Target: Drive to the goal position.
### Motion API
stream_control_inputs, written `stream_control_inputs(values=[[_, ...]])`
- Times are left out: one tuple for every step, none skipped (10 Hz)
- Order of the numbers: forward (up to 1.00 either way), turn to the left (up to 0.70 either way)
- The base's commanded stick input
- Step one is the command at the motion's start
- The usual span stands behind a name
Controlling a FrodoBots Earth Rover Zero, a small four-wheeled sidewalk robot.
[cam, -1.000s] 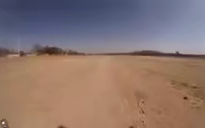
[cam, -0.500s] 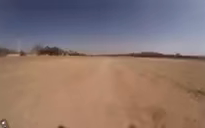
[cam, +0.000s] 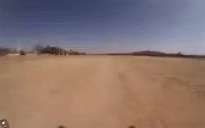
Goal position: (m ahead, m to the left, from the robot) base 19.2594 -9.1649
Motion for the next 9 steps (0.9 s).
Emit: stream_control_inputs(values=[[1.0, 0.0], [1.0, 0.0], [1.0, 0.0], [1.0, 0.0], [1.0, 0.0], [1.0, 0.0], [1.0, 0.0], [1.0, 0.0], [1.0, 0.0]])
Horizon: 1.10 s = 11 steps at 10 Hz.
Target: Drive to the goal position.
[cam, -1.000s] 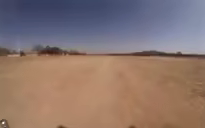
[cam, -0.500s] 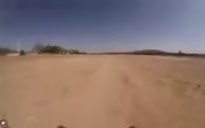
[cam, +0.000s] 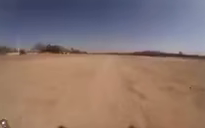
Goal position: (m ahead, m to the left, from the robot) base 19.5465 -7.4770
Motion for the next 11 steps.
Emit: stream_control_inputs(values=[[1.0, 0.0], [1.0, 0.0], [1.0, 0.0], [1.0, -0.16], [1.0, -0.27], [1.0, -0.27], [1.0, -0.27], [1.0, -0.27], [1.0, -0.27], [1.0, -0.27], [1.0, -0.27]])
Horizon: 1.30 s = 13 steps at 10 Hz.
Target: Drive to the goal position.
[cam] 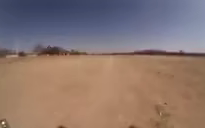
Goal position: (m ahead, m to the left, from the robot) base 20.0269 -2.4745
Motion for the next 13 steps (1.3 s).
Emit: stream_control_inputs(values=[[1.0, -0.27], [1.0, -0.12], [1.0, 0.0], [1.0, 0.0], [1.0, 0.0], [1.0, 0.0], [1.0, 0.0], [1.0, 0.0], [1.0, 0.0], [1.0, 0.0], [1.0, 0.0], [1.0, 0.0], [1.0, 0.0]])
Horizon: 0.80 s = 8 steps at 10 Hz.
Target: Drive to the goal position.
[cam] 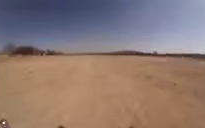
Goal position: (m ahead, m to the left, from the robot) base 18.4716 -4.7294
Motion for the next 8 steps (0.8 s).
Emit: stream_control_inputs(values=[[1.0, 0.0], [1.0, 0.0], [1.0, 0.0], [1.0, 0.0], [1.0, 0.0], [1.0, 0.0], [1.0, 0.0], [1.0, 0.13]])
